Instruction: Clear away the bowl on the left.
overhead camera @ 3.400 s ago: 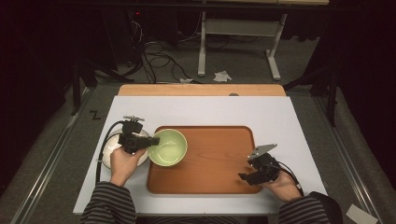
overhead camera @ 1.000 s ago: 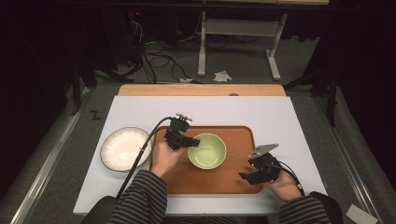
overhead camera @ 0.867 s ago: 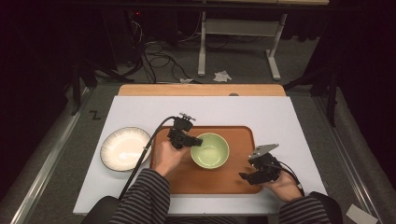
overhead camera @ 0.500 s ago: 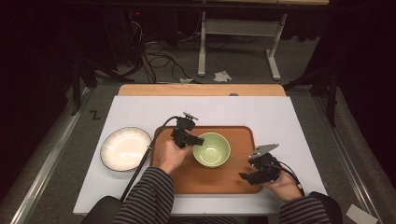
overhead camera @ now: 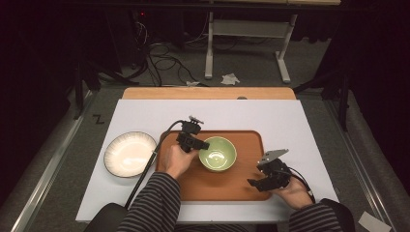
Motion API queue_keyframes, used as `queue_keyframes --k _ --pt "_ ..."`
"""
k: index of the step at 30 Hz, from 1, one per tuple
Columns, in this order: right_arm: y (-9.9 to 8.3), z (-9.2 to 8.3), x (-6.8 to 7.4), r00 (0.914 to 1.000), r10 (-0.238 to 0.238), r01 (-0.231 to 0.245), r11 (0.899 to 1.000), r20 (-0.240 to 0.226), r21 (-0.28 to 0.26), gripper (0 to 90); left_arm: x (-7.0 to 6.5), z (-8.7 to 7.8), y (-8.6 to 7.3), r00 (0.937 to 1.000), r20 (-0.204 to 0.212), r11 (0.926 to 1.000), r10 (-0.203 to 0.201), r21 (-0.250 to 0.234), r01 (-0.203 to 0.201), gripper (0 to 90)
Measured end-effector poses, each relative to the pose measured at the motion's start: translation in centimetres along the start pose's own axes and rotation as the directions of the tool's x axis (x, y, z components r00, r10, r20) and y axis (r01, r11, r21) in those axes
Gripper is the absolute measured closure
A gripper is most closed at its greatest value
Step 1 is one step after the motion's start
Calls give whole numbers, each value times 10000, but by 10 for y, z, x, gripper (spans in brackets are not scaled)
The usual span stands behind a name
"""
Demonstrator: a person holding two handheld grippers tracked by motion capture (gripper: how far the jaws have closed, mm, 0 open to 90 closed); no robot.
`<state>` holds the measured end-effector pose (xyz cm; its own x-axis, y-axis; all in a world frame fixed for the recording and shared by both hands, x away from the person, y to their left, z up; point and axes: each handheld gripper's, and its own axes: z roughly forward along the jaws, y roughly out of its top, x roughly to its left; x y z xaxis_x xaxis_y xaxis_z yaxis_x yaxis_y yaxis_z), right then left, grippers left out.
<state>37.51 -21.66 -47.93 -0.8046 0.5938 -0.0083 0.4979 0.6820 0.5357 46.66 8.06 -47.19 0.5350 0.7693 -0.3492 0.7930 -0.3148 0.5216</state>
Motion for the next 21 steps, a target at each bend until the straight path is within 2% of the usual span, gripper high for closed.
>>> queue_keyframes --k 3,8,13,14,16,21 --pt "0 1 0 10000 -57 57 10000 -42 9 356 2 1 0 10000 -57 10000 20 88 -20 821" --pt "0 1 0 10000 -6 6 10000 -39 11 355 3 -1 0 10000 26 10000 -35 -72 35 807" --pt "0 1 0 10000 -25 25 10000 -80 60 355 2 -7 0 10000 -6 9995 -53 -303 53 737" --pt "0 1 0 10000 -15 15 10000 -55 27 355 2 -7 0 9999 -138 9997 20 -232 -23 648" --pt "0 1 0 10000 -21 21 10000 -56 24 355 2 -7 -2 9995 -295 9997 122 -200 -128 601" --pt "0 1 0 10000 -17 17 10000 -56 26 355 1 -13 -3 9993 -345 9990 127 -419 -141 551"
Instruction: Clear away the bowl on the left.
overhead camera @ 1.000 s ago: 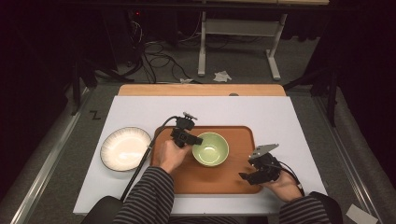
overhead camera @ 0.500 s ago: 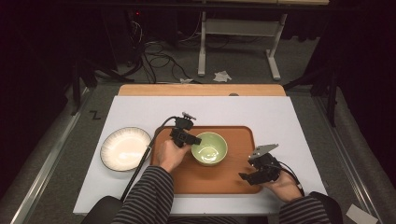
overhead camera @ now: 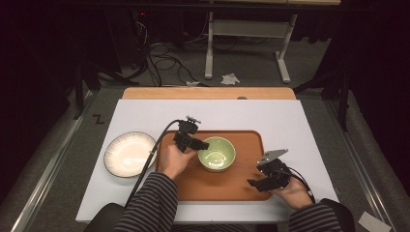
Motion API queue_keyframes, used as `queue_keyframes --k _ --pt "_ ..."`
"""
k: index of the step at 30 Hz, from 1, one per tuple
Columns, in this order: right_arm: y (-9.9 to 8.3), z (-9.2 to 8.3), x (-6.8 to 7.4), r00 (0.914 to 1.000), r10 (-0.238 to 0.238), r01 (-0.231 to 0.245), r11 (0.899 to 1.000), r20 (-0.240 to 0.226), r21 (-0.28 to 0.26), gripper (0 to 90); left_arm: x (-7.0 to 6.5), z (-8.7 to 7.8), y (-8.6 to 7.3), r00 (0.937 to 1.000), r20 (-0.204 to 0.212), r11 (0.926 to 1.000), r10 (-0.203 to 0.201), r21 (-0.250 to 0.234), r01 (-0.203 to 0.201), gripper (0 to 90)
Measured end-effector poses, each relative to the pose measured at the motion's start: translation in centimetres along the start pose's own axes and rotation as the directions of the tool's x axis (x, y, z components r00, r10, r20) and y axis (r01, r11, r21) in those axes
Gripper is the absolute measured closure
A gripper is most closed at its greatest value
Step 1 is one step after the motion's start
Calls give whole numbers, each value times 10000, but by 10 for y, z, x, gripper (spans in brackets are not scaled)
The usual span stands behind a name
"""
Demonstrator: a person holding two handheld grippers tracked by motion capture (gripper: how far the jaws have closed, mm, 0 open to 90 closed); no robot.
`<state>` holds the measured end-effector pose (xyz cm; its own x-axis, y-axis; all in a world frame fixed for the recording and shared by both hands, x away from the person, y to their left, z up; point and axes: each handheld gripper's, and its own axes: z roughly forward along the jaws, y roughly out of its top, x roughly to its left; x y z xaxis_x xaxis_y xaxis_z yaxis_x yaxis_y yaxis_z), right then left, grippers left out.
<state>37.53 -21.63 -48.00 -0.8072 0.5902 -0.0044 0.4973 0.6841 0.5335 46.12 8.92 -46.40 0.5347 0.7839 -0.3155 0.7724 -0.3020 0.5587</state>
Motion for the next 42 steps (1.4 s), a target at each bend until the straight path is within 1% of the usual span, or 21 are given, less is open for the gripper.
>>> queue_keyframes --k 4,5,6,10,11,12,13,15,16,18,20,21,25,28,34,36,37,42 --pt "0 0 0 10000 -5 5 10000 37 58 355 0 -5 0 10000 -2 9999 55 -110 -55 525" --pt "0 0 0 10000 -32 32 10000 13 47 355 1 -10 0 9999 -54 9998 111 -146 -112 522" --pt "0 0 0 10000 -44 44 10000 10 57 356 1 -11 0 9999 -67 9997 83 -232 -85 520" --pt "0 0 0 10000 -49 49 10000 -19 2 355 1 -20 -3 9998 -81 9993 202 -324 -205 518" --pt "0 0 0 10000 -32 32 10000 22 49 355 1 -23 -3 9995 -123 9992 288 -288 -291 517" --pt "0 0 0 10000 -26 26 10000 39 63 355 1 -25 -4 9995 -156 9989 289 -357 -294 517" --pt "0 0 0 10000 1 -1 10000 42 65 355 1 -28 -5 9993 -140 9990 340 -289 -344 517" --pt "0 0 0 10000 4 -5 10000 39 69 355 3 -33 -8 9993 -119 9988 341 -343 -345 517" --pt "0 0 0 10000 -36 36 10000 43 61 355 3 -33 -8 9993 -119 9988 341 -343 -345 517" --pt "0 0 0 10000 -22 22 10000 31 54 355 7 -41 -14 9997 -132 9986 200 -488 -206 516" --pt "0 0 0 10000 -24 24 10000 32 58 355 9 -44 -16 9996 -166 9987 212 -454 -219 515" --pt "0 0 1 10000 5 -6 10000 25 72 355 12 -50 -20 9996 -241 9984 149 -547 -162 515" --pt "0 1 1 10000 -3 3 10000 16 92 355 17 -60 -27 9995 -307 9976 26 -686 -47 515" --pt "0 1 1 10000 -2 1 9999 32 104 355 21 -64 -32 9993 -350 9972 -107 -741 80 513" --pt "0 2 1 10000 -89 89 9999 6 74 355 26 -71 -44 9989 -433 9972 -179 -739 147 506" --pt "0 2 1 10000 -56 56 9999 13 107 355 27 -71 -45 9988 -431 9969 -210 -763 177 505" --pt "0 2 1 10000 -73 73 9999 21 115 355 29 -73 -50 9986 -437 9966 -290 -782 255 504" --pt "0 1 2 10000 -8 8 9999 8 142 355 31 -76 -60 9984 -417 9962 -384 -793 350 502"
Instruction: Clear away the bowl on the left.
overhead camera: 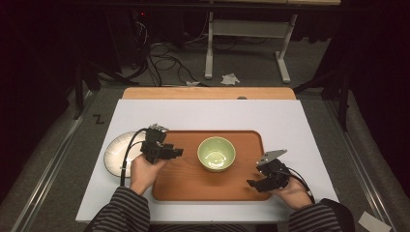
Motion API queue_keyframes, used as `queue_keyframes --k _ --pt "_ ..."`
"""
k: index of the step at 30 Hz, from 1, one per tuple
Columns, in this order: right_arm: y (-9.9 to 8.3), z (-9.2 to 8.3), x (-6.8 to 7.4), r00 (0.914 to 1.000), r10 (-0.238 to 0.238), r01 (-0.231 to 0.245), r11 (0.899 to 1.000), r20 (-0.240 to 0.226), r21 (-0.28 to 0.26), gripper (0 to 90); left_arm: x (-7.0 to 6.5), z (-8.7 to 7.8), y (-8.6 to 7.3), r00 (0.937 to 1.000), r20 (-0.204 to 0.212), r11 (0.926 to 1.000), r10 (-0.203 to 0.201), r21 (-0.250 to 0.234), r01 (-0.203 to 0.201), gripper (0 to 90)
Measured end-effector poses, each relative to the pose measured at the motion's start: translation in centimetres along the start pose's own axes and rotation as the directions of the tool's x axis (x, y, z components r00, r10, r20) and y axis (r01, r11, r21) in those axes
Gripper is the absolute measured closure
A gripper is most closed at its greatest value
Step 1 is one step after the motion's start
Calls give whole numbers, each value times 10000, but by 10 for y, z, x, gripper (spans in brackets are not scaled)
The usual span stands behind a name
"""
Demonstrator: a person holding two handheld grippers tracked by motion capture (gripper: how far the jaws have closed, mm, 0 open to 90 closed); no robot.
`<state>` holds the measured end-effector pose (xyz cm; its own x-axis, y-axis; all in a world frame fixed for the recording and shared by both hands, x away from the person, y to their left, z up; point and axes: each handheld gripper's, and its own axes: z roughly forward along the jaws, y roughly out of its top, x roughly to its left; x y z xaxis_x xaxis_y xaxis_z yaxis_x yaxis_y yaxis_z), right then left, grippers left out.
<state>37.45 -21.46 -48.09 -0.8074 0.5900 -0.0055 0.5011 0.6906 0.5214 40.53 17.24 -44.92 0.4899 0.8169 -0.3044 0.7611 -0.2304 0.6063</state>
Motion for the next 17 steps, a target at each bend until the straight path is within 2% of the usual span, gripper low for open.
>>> queue_keyframes --k 7,12,17 --pt "0 0 0 10000 -72 72 10000 19 14 355 1 -1 -12 10000 47 9999 -54 91 53 506" --pt "0 0 0 10000 -14 14 10000 -14 -18 355 -3 -2 -17 10000 25 9999 49 94 -49 504" --pt "0 0 1 10000 -26 26 10000 11 -27 355 -1 0 -18 10000 59 9998 -28 198 27 498"
